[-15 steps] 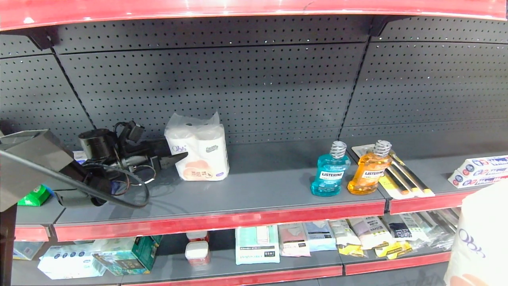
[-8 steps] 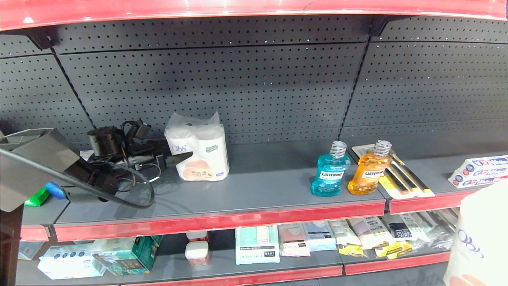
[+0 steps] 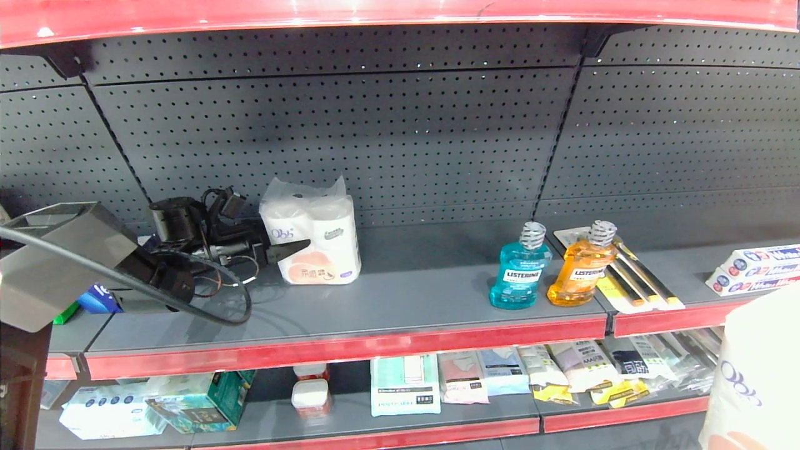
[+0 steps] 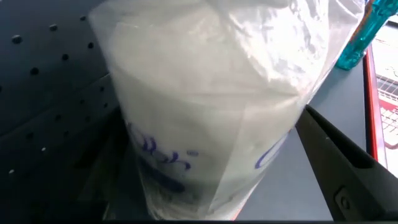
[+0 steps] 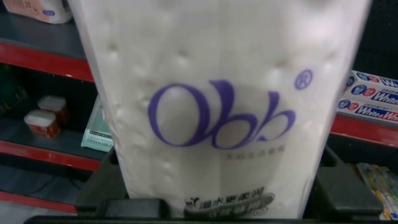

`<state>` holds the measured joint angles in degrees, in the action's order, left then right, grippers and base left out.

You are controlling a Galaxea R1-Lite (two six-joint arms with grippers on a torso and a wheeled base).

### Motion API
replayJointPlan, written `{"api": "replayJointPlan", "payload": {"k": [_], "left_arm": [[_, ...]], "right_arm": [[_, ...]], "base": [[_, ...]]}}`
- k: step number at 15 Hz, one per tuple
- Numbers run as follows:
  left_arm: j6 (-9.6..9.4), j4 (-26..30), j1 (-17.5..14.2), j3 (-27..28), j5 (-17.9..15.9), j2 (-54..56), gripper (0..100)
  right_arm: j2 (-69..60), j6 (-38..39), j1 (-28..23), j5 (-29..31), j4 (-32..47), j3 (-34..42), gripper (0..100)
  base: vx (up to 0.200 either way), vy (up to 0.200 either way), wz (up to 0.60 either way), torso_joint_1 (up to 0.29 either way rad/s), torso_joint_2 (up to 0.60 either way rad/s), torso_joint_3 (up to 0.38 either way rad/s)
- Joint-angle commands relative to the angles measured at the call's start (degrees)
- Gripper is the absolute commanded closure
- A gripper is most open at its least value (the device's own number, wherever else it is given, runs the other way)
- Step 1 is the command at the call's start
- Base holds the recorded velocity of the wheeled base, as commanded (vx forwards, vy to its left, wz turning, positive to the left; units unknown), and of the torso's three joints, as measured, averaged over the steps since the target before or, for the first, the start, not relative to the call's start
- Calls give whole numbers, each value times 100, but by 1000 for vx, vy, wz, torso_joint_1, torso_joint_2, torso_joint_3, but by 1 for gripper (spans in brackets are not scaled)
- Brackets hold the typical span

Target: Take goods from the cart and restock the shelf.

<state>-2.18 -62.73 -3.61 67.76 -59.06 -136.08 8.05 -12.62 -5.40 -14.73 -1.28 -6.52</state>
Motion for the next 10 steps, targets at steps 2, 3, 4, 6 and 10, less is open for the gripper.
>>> {"api": "replayJointPlan", "payload": {"k": [2, 3, 4, 6, 10], "left_arm": [[7, -2, 36, 124, 0, -94, 0], [7, -2, 71, 168, 0, -103, 0], [16, -37, 80, 194, 0, -111, 0], [25, -55, 124, 265, 35, -129, 0], [34, -20, 167, 273, 167, -138, 0]], "right_arm": [[13, -4, -40, -13, -4, -16, 100], [13, 5, -31, -4, 5, -16, 100], [22, -4, -40, -4, 5, -16, 100], [13, -4, -40, -4, -4, 2, 100], [13, -4, -40, -4, -4, 11, 100]], "base": [[0, 0, 0, 0, 0, 0], [0, 0, 0, 0, 0, 0], [0, 0, 0, 0, 0, 0], [0, 0, 0, 0, 0, 0], [0, 0, 0, 0, 0, 0]]}}
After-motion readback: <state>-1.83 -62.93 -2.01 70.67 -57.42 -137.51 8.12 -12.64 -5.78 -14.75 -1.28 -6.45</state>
